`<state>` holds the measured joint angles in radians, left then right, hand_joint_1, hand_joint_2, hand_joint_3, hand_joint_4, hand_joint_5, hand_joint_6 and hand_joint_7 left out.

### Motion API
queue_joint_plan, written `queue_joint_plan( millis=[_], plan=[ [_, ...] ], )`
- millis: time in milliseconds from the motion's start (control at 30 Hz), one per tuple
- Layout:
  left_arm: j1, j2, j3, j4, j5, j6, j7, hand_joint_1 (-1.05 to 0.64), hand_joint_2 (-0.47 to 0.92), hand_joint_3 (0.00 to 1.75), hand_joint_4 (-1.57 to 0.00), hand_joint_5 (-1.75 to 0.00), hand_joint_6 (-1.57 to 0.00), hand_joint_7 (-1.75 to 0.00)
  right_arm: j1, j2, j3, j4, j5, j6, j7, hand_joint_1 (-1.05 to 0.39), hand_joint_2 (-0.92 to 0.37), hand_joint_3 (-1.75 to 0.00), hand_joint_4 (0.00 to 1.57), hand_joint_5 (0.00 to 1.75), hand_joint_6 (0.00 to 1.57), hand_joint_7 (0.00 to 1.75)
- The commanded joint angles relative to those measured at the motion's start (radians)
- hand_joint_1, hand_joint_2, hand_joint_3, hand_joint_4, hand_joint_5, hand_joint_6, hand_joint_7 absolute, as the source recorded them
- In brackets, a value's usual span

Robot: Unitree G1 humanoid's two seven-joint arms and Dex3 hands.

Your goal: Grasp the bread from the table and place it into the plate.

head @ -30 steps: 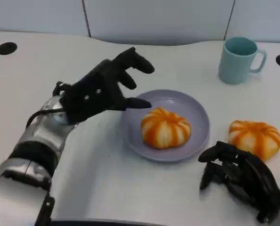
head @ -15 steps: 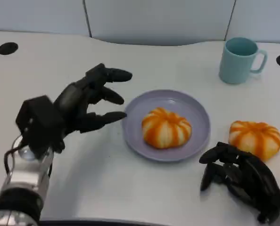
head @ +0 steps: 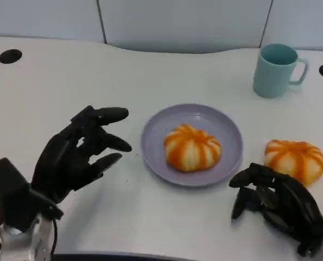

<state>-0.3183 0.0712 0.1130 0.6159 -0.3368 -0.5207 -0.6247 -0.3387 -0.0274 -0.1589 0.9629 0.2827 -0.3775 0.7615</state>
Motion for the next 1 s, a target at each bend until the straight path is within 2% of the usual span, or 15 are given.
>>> queue_joint_plan(
  millis=[33,200,567,633,667,767,867,1000],
  plan=[
    [0.076,-0.009,0.035,-0.063,-0.044,0.018,0.004,-0.68,0.92,0.18,-0.32,-1.34,-0.3,-0.82,0.019,-0.015,-0.014,0.049,0.0,-0.003,0.011,-0.55,-0.92,-0.11,0.62,1.57,0.71,1.02],
    [0.142,-0.034,0.06,-0.118,-0.118,0.079,-0.019,-0.66,0.92,0.14,-0.37,-1.32,-0.36,-0.81,0.014,-0.016,-0.014,0.058,-0.009,-0.016,0.006,-0.57,-0.92,-0.12,0.65,1.54,0.74,1.0],
    [0.219,-0.071,0.095,-0.133,-0.167,0.124,-0.026,-0.65,0.92,0.13,-0.44,-1.29,-0.46,-0.8,0.024,-0.018,-0.005,0.02,-0.023,0.025,-0.027,-0.59,-0.92,-0.1,0.61,1.52,0.74,1.0],
    [0.224,-0.068,0.096,-0.124,-0.145,0.113,-0.011,-0.66,0.92,0.15,-0.42,-1.38,-0.47,-0.87,0.025,-0.018,-0.005,0.015,-0.021,0.023,-0.024,-0.58,-0.92,-0.1,0.61,1.52,0.73,1.0],
    [0.226,-0.068,0.097,-0.119,-0.135,0.107,-0.002,-0.66,0.92,0.16,-0.39,-1.51,-0.42,-1.02,0.026,-0.017,-0.006,0.013,-0.018,0.024,-0.02,-0.58,-0.92,-0.1,0.61,1.53,0.73,1.0],
    [0.232,-0.072,0.103,-0.101,-0.113,0.098,0.017,-0.69,0.92,0.16,-0.36,-1.71,-0.31,-1.34,0.028,-0.019,-0.005,0.012,-0.02,0.017,-0.022,-0.58,-0.92,-0.1,0.62,1.53,0.73,1.0],
    [0.239,-0.08,0.11,-0.087,-0.114,0.103,0.023,-0.71,0.92,0.13,-0.4,-1.74,-0.28,-1.51,0.026,-0.019,-0.006,0.014,-0.017,0.026,-0.022,-0.57,-0.92,-0.1,0.62,1.54,0.73,1.01],
    [0.255,-0.094,0.121,-0.079,-0.119,0.111,0.03,-0.71,0.92,0.11,-0.42,-1.75,-0.28,-1.57,0.03,-0.018,-0.004,0.008,-0.02,0.02,-0.028,-0.57,-0.92,-0.09,0.61,1.54,0.73,1.02]
  ],
)
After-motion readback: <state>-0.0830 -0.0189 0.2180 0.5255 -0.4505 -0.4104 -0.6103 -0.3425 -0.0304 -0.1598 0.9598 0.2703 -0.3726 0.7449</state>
